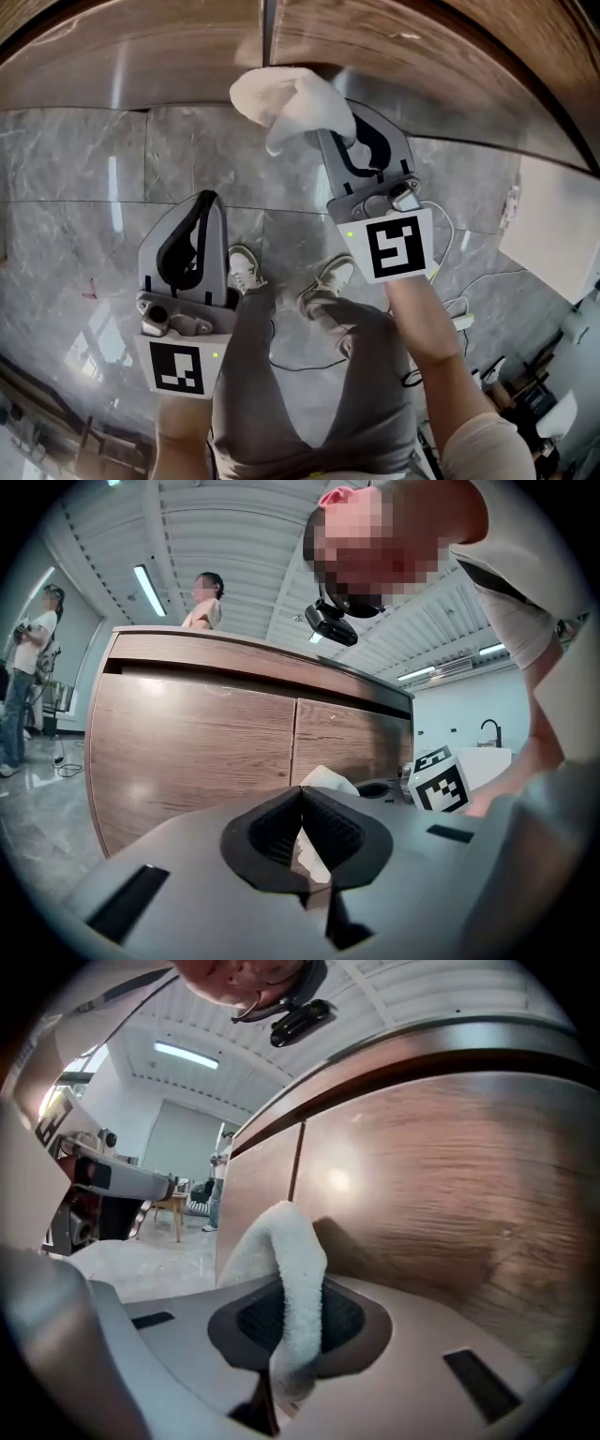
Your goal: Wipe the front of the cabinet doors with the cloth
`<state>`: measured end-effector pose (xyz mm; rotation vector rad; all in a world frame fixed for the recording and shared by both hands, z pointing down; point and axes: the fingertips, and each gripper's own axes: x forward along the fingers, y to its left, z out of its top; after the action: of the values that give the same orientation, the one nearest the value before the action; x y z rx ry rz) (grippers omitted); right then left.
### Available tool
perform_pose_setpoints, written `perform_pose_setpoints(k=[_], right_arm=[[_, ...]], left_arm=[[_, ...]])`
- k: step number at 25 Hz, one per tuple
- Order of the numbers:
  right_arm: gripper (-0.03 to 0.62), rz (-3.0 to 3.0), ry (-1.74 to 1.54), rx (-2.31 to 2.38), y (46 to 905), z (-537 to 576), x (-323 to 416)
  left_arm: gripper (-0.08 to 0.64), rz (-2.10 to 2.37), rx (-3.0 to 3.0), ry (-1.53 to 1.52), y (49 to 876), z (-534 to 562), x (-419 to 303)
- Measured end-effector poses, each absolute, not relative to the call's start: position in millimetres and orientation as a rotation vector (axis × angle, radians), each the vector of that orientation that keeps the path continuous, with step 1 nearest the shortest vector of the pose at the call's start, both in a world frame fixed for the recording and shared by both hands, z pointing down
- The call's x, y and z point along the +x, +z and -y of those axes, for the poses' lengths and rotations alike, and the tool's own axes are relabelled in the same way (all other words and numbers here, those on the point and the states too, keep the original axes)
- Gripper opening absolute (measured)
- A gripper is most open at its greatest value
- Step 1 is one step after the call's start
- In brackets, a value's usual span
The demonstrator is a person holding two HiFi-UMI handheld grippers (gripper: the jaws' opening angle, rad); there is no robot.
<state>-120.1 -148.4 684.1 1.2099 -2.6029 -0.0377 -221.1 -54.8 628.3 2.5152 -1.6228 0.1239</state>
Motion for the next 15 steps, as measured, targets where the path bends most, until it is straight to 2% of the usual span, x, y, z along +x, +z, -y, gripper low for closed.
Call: perform_pose_setpoints(k=[15], right_arm=[[0.067, 2.394, -0.083, 1.396, 678.9, 149.1, 45.2]], left_arm=[[0.018, 1.532, 2.561, 0.192, 628.7, 48.2, -141.0]])
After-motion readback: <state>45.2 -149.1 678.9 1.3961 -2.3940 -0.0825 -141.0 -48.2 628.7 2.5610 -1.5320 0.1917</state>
